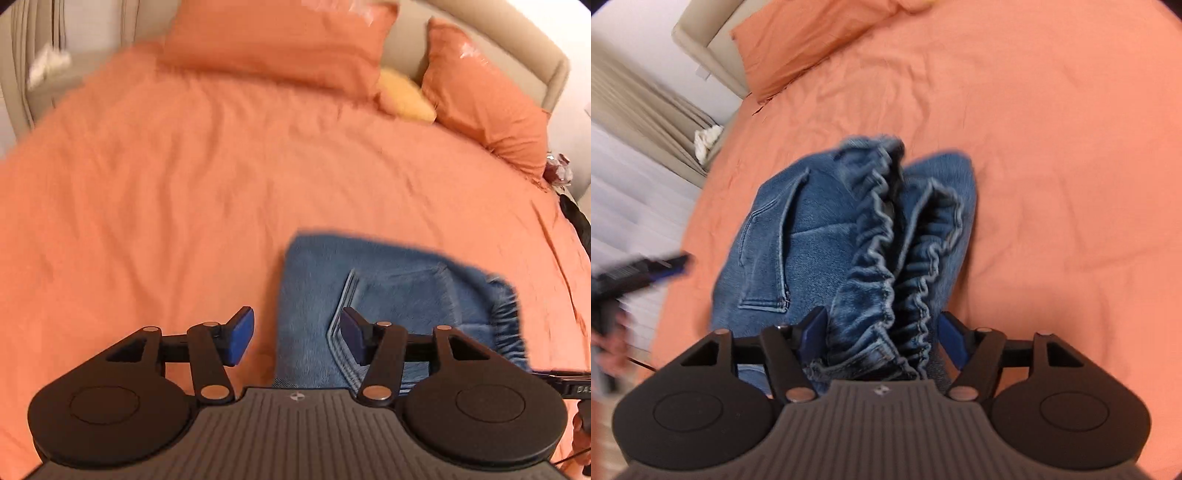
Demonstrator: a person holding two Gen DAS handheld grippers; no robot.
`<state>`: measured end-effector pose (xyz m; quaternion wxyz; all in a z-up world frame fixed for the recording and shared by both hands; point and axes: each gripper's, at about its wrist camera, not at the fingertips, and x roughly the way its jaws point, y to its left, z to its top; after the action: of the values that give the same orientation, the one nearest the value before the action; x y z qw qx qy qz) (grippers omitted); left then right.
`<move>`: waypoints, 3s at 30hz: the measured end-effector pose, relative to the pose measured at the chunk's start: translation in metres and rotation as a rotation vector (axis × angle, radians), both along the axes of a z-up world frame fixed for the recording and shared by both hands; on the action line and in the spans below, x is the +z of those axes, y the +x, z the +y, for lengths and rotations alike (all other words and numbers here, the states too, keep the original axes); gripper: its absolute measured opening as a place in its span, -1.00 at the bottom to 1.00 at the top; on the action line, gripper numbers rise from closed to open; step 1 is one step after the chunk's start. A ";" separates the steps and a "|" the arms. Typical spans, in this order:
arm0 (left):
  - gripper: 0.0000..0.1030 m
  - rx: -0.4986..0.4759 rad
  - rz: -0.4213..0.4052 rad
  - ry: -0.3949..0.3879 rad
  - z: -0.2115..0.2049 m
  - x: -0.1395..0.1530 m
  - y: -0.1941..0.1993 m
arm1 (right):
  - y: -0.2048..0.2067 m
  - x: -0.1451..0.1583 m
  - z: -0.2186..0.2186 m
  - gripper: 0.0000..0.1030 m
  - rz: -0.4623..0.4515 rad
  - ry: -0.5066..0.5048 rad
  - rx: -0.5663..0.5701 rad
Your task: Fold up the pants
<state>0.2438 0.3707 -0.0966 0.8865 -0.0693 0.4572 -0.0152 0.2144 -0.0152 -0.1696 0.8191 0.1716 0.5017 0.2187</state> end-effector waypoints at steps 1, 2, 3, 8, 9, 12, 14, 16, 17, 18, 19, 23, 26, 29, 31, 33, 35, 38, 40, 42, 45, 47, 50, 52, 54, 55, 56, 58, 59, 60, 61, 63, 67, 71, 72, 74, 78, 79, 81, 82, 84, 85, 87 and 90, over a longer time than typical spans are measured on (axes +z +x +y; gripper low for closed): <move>0.30 -0.004 -0.023 0.026 -0.001 0.018 -0.008 | -0.006 0.014 0.002 0.33 -0.055 -0.025 0.018; 0.32 -0.010 -0.048 0.051 -0.003 0.037 -0.016 | -0.014 0.028 0.003 0.37 -0.099 -0.046 0.032; 0.34 -0.014 -0.068 0.078 -0.008 0.056 -0.024 | -0.021 0.042 0.006 0.41 -0.137 -0.061 0.045; 0.45 -0.002 -0.157 0.230 -0.042 0.127 -0.078 | -0.069 0.105 0.011 0.51 -0.327 -0.115 0.070; 0.46 -0.015 -0.174 0.257 -0.050 0.136 -0.092 | -0.080 0.115 0.010 0.54 -0.356 -0.123 0.069; 0.50 -0.047 -0.234 0.336 -0.076 0.157 -0.132 | -0.118 0.139 0.006 0.64 -0.440 -0.147 0.068; 0.57 -0.060 -0.266 0.372 -0.091 0.165 -0.159 | -0.142 0.152 0.006 0.74 -0.494 -0.164 0.047; 0.62 -0.051 -0.289 0.384 -0.105 0.168 -0.181 | -0.166 0.161 0.004 0.82 -0.545 -0.180 0.027; 0.62 -0.046 -0.302 0.380 -0.110 0.169 -0.192 | -0.177 0.165 0.003 0.84 -0.567 -0.190 0.014; 0.65 -0.036 -0.319 0.366 -0.115 0.167 -0.203 | -0.187 0.167 0.004 0.88 -0.583 -0.206 0.000; 0.71 -0.021 -0.334 0.352 -0.120 0.163 -0.210 | -0.197 0.167 0.005 0.89 -0.597 -0.220 -0.015; 0.75 0.067 -0.390 0.375 -0.144 0.138 -0.235 | -0.229 0.161 0.005 0.90 -0.620 -0.270 -0.075; 0.77 0.116 -0.403 0.367 -0.160 0.119 -0.248 | -0.246 0.153 0.004 0.90 -0.631 -0.293 -0.090; 0.78 0.149 -0.373 0.329 -0.172 0.099 -0.251 | -0.259 0.148 0.005 0.90 -0.654 -0.347 -0.098; 0.78 0.150 -0.338 0.323 -0.180 0.086 -0.252 | -0.262 0.145 0.003 0.89 -0.662 -0.362 -0.101; 0.78 0.140 -0.296 0.303 -0.184 0.075 -0.251 | -0.266 0.142 0.001 0.90 -0.658 -0.363 -0.102; 0.78 0.133 -0.262 0.281 -0.185 0.068 -0.250 | -0.266 0.138 0.000 0.90 -0.646 -0.359 -0.099; 0.78 0.147 -0.240 0.291 -0.187 0.063 -0.252 | -0.265 0.136 0.000 0.90 -0.629 -0.347 -0.098; 0.78 0.152 -0.235 0.293 -0.187 0.063 -0.253 | -0.266 0.136 0.000 0.90 -0.629 -0.343 -0.095; 0.78 0.158 -0.236 0.287 -0.186 0.064 -0.255 | -0.268 0.139 0.002 0.90 -0.637 -0.346 -0.094; 0.78 0.166 -0.236 0.286 -0.185 0.065 -0.256 | -0.269 0.140 0.001 0.90 -0.644 -0.344 -0.097; 0.78 0.167 -0.236 0.287 -0.186 0.066 -0.255 | -0.269 0.140 0.000 0.90 -0.642 -0.337 -0.102; 0.78 0.168 -0.237 0.286 -0.186 0.066 -0.255 | -0.270 0.141 -0.001 0.90 -0.641 -0.336 -0.105; 0.78 0.163 -0.236 0.284 -0.187 0.066 -0.254 | -0.270 0.140 -0.001 0.90 -0.639 -0.340 -0.105; 0.78 0.161 -0.237 0.283 -0.188 0.067 -0.255 | -0.271 0.140 -0.001 0.90 -0.637 -0.339 -0.105; 0.78 0.159 -0.238 0.283 -0.188 0.067 -0.255 | -0.271 0.140 -0.001 0.90 -0.636 -0.338 -0.107; 0.78 0.159 -0.239 0.283 -0.189 0.068 -0.256 | -0.271 0.141 -0.001 0.90 -0.637 -0.339 -0.109; 0.78 0.158 -0.240 0.279 -0.189 0.068 -0.257 | -0.272 0.142 -0.001 0.90 -0.641 -0.339 -0.111; 0.78 0.158 -0.241 0.278 -0.188 0.069 -0.257 | -0.272 0.142 -0.001 0.90 -0.642 -0.340 -0.112; 0.78 0.159 -0.240 0.279 -0.188 0.069 -0.257 | -0.272 0.142 -0.001 0.90 -0.642 -0.340 -0.113; 0.78 0.158 -0.241 0.278 -0.188 0.069 -0.257 | -0.272 0.143 -0.001 0.90 -0.642 -0.341 -0.114; 0.78 0.158 -0.241 0.279 -0.188 0.069 -0.257 | -0.273 0.142 -0.002 0.90 -0.642 -0.342 -0.117; 0.78 0.157 -0.243 0.281 -0.188 0.069 -0.257 | -0.274 0.142 -0.002 0.90 -0.641 -0.345 -0.119; 0.78 0.158 -0.246 0.277 -0.188 0.072 -0.257 | -0.275 0.144 -0.002 0.90 -0.645 -0.348 -0.120; 0.78 0.157 -0.247 0.277 -0.189 0.073 -0.258 | -0.274 0.144 -0.002 0.90 -0.645 -0.348 -0.119; 0.78 0.157 -0.248 0.280 -0.190 0.074 -0.258 | -0.275 0.144 -0.002 0.90 -0.646 -0.350 -0.120; 0.78 0.156 -0.250 0.283 -0.192 0.075 -0.259 | -0.275 0.144 -0.001 0.90 -0.646 -0.352 -0.121; 0.78 0.156 -0.249 0.283 -0.192 0.075 -0.259 | -0.275 0.145 -0.001 0.90 -0.644 -0.352 -0.121; 0.78 0.156 -0.249 0.285 -0.192 0.075 -0.259 | -0.275 0.145 -0.001 0.90 -0.642 -0.352 -0.122; 0.78 0.156 -0.250 0.285 -0.193 0.075 -0.259 | -0.275 0.146 -0.001 0.90 -0.641 -0.352 -0.122; 0.78 0.158 -0.249 0.284 -0.193 0.075 -0.259 | -0.274 0.147 -0.001 0.90 -0.639 -0.354 -0.122; 0.78 0.156 -0.251 0.284 -0.192 0.076 -0.259 | -0.274 0.147 -0.001 0.90 -0.640 -0.355 -0.122; 0.78 0.156 -0.252 0.284 -0.192 0.076 -0.259 | -0.274 0.148 -0.001 0.90 -0.642 -0.353 -0.123; 0.78 0.154 -0.254 0.287 -0.193 0.077 -0.259 | -0.275 0.148 0.000 0.90 -0.644 -0.352 -0.127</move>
<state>-0.0154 0.1779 -0.0200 0.9363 0.0252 0.3327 0.1092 -0.0604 -0.0157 -0.0220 0.9639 -0.0189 0.2368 0.1207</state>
